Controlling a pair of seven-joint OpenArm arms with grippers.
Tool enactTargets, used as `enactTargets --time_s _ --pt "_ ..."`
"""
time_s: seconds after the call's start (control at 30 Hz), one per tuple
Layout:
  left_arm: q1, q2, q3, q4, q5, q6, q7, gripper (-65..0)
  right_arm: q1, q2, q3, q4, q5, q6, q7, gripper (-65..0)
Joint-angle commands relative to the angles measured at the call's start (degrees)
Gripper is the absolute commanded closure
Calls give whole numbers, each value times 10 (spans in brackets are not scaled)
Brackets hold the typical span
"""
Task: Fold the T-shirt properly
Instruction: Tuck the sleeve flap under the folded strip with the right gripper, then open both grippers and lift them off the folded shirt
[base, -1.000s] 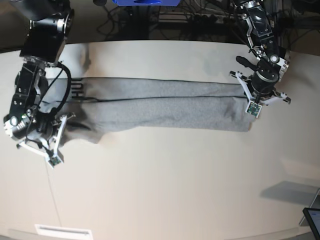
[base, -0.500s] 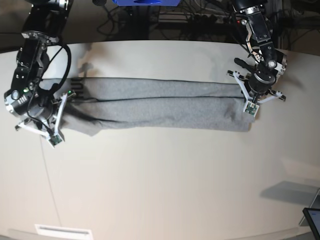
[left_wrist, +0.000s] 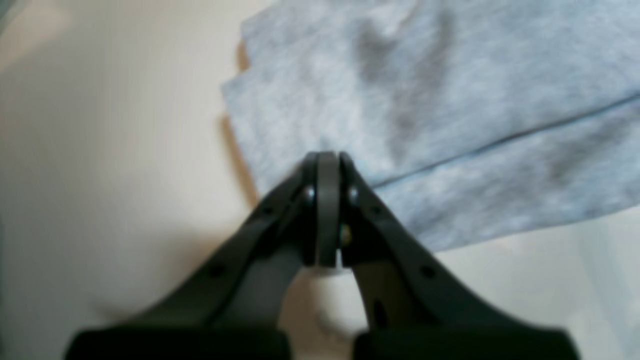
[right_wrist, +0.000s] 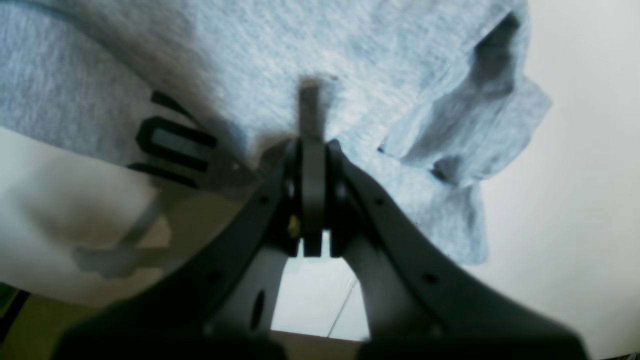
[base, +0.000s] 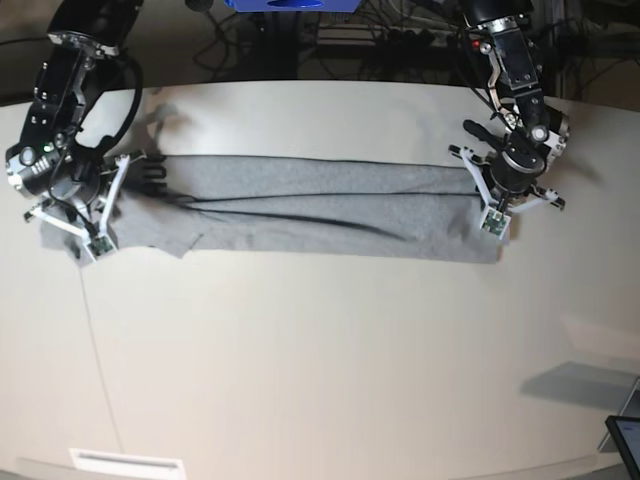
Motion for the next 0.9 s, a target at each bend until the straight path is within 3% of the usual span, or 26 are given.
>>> enactTargets --time_s 0.0,0.47,0.73,0.87 --pt "-5 -4 -2 9 1 5 -9 0 4 4 3 8 2 1 6 0" --pt "2 -6 -7 13 1 5 -9 0 -12 -6 4 6 0 1 7 0" --pt "2 -6 -7 13 1 5 -9 0 -19 -6 67 -14 0 1 7 -6" --pt "2 -6 -5 13 1 5 -9 0 -19 -6 69 -16 0 1 7 -158"
